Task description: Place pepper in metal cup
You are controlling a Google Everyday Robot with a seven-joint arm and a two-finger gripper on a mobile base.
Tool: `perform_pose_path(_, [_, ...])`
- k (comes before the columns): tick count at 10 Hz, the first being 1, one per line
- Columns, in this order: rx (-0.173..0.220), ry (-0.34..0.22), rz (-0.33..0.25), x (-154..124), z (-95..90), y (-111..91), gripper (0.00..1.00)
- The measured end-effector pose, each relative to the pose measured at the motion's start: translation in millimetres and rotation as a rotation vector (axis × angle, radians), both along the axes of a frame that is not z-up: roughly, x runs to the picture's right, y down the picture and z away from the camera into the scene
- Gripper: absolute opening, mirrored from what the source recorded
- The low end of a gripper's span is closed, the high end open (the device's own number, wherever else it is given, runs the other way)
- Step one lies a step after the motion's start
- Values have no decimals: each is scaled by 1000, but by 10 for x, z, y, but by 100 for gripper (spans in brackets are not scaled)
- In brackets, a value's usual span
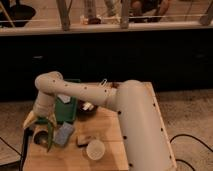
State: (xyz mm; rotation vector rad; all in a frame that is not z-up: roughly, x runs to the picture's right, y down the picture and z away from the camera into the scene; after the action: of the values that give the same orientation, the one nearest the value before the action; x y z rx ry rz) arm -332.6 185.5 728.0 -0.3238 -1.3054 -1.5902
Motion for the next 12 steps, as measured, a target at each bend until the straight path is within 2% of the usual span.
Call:
perform_pose_path(5, [17, -10, -15, -5, -18, 15, 80])
perform_pose_path(12, [18, -12, -18, -18, -25, 21, 80])
